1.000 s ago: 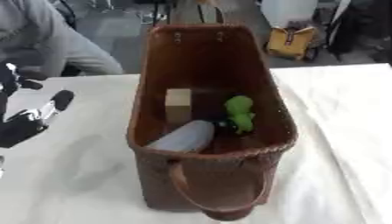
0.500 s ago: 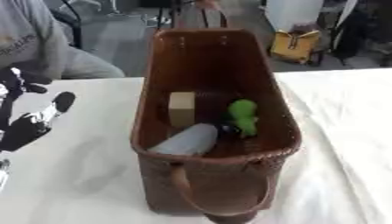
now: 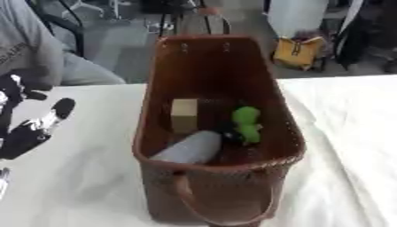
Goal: Pick up objects on the table and place them in the box.
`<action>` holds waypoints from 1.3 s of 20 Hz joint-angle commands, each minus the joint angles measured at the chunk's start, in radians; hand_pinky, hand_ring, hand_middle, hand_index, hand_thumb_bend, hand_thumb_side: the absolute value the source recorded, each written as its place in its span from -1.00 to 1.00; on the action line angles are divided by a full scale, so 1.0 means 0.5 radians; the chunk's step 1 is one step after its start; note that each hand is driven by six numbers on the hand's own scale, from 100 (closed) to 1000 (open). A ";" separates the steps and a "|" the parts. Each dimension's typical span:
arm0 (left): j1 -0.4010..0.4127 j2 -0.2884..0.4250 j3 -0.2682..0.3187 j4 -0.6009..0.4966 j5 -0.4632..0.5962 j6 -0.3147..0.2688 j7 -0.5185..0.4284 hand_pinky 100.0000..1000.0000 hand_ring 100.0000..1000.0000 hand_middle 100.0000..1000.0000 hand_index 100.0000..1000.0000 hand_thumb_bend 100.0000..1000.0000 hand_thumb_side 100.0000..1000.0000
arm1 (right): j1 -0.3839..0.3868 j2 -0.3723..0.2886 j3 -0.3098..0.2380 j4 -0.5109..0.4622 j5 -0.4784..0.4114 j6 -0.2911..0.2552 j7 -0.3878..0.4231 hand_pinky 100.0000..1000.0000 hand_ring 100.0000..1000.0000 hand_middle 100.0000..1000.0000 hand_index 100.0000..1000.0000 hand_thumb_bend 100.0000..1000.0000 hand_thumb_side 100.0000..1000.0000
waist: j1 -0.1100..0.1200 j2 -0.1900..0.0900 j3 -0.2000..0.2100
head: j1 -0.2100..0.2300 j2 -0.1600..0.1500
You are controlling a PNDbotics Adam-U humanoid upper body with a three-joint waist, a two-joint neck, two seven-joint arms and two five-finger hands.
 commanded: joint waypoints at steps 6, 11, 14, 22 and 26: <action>-0.008 0.025 0.024 -0.028 0.018 -0.004 0.032 0.25 0.32 0.46 0.63 0.20 0.27 | -0.017 -0.023 -0.030 -0.060 -0.009 0.007 -0.010 -0.20 0.12 0.20 0.55 0.20 0.03 | -0.005 -0.038 0.002 | -0.014 -0.032; -0.008 0.026 0.026 -0.028 0.015 0.002 0.036 0.25 0.32 0.46 0.63 0.20 0.27 | -0.016 -0.022 -0.036 -0.055 -0.010 0.008 -0.010 -0.20 0.12 0.20 0.55 0.20 0.03 | -0.007 -0.041 0.000 | -0.014 -0.040; -0.008 0.026 0.028 -0.030 0.015 0.003 0.039 0.24 0.32 0.46 0.63 0.20 0.27 | -0.015 -0.020 -0.039 -0.055 -0.010 0.009 -0.014 -0.20 0.12 0.20 0.55 0.20 0.03 | -0.007 -0.041 0.000 | -0.012 -0.046; -0.007 0.027 0.024 -0.030 0.012 0.005 0.032 0.25 0.32 0.46 0.63 0.20 0.27 | -0.012 -0.018 -0.041 -0.054 -0.012 0.009 -0.012 -0.19 0.12 0.20 0.55 0.21 0.03 | -0.006 -0.047 0.000 | -0.015 -0.044; -0.008 0.028 0.025 -0.032 0.012 0.006 0.034 0.25 0.32 0.46 0.63 0.21 0.27 | -0.013 -0.018 -0.042 -0.053 -0.014 0.011 -0.015 -0.19 0.12 0.20 0.56 0.21 0.03 | -0.004 -0.048 -0.001 | -0.011 -0.047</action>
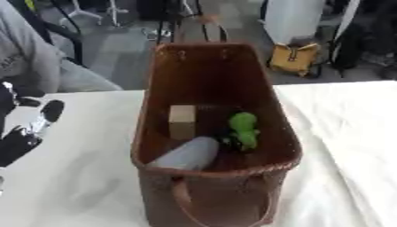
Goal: Pick up objects on the table and place them in the box.
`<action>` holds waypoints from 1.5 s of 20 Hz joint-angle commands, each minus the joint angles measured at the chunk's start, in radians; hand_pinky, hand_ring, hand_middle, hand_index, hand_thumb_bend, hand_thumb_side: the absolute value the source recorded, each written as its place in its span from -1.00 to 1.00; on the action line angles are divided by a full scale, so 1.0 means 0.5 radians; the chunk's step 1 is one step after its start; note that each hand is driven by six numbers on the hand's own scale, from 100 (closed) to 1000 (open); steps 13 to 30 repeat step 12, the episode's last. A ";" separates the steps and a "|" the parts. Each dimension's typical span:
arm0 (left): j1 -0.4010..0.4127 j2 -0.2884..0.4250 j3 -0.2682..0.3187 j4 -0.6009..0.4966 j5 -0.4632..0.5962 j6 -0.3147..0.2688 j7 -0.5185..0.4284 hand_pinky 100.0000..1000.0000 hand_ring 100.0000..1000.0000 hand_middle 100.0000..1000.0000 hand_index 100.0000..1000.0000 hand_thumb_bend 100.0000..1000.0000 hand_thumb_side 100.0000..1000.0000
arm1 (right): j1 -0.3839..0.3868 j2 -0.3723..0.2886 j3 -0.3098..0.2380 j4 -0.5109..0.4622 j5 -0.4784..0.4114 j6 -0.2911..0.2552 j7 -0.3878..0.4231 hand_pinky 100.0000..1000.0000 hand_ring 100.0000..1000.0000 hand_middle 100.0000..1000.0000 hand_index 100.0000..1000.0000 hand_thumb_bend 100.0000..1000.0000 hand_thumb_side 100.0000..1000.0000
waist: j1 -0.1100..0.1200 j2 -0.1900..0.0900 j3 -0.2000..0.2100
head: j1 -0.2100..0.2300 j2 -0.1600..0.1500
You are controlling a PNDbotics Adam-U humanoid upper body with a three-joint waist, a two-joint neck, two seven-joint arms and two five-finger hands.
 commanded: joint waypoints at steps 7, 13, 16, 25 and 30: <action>-0.014 0.029 0.025 -0.031 0.000 0.002 0.005 0.24 0.30 0.46 0.63 0.21 0.26 | -0.015 -0.032 -0.028 -0.042 -0.015 0.002 -0.007 -0.19 0.12 0.20 0.56 0.20 0.03 | -0.007 -0.028 0.001 | 0.008 -0.031; -0.013 0.029 0.024 -0.031 -0.001 0.003 0.003 0.24 0.30 0.46 0.63 0.22 0.26 | -0.016 -0.027 -0.030 -0.039 -0.015 0.001 -0.007 -0.19 0.12 0.20 0.56 0.20 0.03 | -0.008 -0.029 0.001 | 0.006 -0.034; -0.013 0.029 0.024 -0.031 -0.001 0.003 0.003 0.24 0.30 0.46 0.63 0.22 0.26 | -0.016 -0.027 -0.030 -0.039 -0.015 0.001 -0.007 -0.19 0.12 0.20 0.56 0.20 0.03 | -0.008 -0.029 0.001 | 0.006 -0.034; -0.013 0.029 0.024 -0.031 -0.001 0.003 0.003 0.24 0.30 0.46 0.63 0.22 0.26 | -0.016 -0.027 -0.030 -0.039 -0.015 0.001 -0.007 -0.19 0.12 0.20 0.56 0.20 0.03 | -0.008 -0.029 0.001 | 0.006 -0.034; -0.013 0.029 0.024 -0.031 -0.001 0.003 0.003 0.24 0.30 0.46 0.63 0.22 0.26 | -0.016 -0.027 -0.030 -0.039 -0.015 0.001 -0.007 -0.19 0.12 0.20 0.56 0.20 0.03 | -0.008 -0.029 0.001 | 0.006 -0.034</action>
